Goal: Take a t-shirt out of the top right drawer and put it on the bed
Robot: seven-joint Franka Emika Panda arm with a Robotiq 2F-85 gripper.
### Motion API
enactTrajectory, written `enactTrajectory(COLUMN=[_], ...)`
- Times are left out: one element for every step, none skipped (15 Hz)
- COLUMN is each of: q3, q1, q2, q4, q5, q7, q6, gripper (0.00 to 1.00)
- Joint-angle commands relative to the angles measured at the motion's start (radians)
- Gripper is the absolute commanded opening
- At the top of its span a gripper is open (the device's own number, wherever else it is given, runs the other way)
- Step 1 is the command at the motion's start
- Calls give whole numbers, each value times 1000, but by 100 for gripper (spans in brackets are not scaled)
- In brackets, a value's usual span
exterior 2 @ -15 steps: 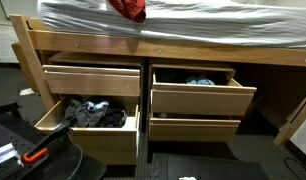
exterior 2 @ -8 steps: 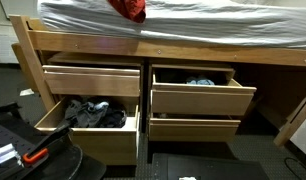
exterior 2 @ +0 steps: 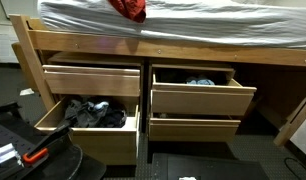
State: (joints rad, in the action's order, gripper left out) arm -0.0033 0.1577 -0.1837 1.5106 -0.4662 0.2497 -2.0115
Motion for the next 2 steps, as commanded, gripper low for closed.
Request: enactTrajectory(q3=[12, 12], q1=[-10, -10], q2=[-2, -2], q4=[-5, -5], q5=[-2, -2], q7=[0, 0], q6=[5, 5], gripper=[100, 100])
